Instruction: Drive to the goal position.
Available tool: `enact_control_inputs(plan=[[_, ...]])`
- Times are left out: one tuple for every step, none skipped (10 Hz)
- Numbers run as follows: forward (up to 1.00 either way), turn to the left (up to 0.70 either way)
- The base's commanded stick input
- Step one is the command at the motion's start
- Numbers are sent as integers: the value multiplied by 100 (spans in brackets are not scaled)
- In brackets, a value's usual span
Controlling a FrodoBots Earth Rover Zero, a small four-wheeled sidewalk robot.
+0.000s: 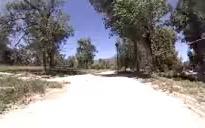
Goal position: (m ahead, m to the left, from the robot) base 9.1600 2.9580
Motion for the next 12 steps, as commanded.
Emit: enact_control_inputs(plan=[[85,0],[85,0],[85,0],[85,0],[85,0],[85,0],[85,0],[85,0],[85,0],[85,0],[85,0],[85,0]])
